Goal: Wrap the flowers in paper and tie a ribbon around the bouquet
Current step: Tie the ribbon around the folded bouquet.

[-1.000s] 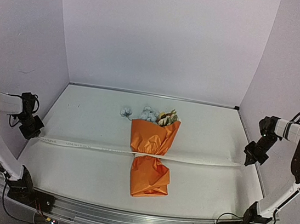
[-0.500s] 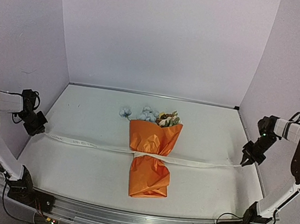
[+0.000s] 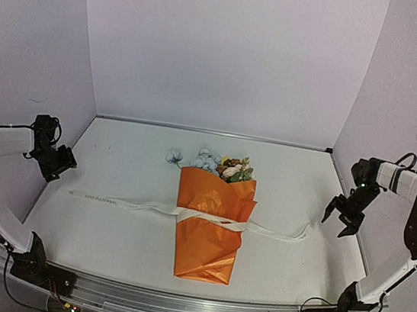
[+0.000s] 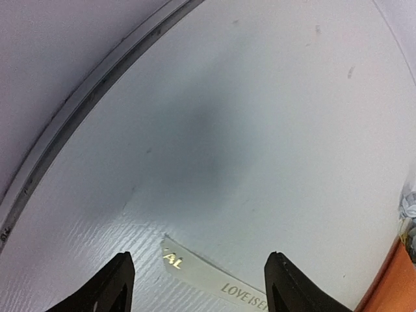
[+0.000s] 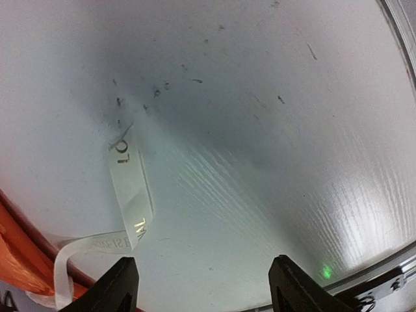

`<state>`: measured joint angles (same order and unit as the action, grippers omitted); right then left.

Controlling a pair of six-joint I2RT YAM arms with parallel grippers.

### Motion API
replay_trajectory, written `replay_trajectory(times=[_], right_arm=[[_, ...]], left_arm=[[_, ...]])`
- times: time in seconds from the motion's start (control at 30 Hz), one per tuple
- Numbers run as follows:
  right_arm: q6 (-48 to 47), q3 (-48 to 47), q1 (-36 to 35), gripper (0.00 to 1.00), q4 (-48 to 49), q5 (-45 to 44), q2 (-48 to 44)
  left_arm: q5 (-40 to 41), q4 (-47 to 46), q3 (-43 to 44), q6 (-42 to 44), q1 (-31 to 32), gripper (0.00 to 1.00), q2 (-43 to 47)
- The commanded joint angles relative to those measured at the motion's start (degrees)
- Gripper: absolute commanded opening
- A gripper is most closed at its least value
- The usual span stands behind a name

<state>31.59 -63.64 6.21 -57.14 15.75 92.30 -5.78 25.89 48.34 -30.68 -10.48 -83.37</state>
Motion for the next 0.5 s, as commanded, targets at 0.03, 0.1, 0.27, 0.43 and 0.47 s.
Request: replay_trajectory(times=[0.03, 0.1, 0.27, 0.43, 0.47], right_arm=[[-10.79, -1.74, -8.6, 0.78, 2.79, -2.54, -5.92], [-13.45, 0.76, -11.01, 0.83, 8.29, -0.92, -7.57], [-20.14, 7.29, -16.32, 0.94, 20.65, 2.2, -11.54], [-24.04, 10.71, -19.39, 0.98, 27.03, 6.36, -13.1], [-24.71, 10.84, -20.12, 0.98, 27.05, 6.84, -13.17]], left_arm=[[2.19, -1.26, 6.77, 10.35, 10.04, 0.74, 6.11], [1.64, -3.17, 7.4, 15.48, 16.36, 0.74, 6.81], [-5.66, -6.34, 7.38, 33.62, 31.15, 0.74, 6.82], [-7.13, -13.68, 2.06, 51.17, 43.55, 0.73, 7.41], [-6.97, -13.93, 1.61, 53.56, 45.23, 0.74, 6.92]])
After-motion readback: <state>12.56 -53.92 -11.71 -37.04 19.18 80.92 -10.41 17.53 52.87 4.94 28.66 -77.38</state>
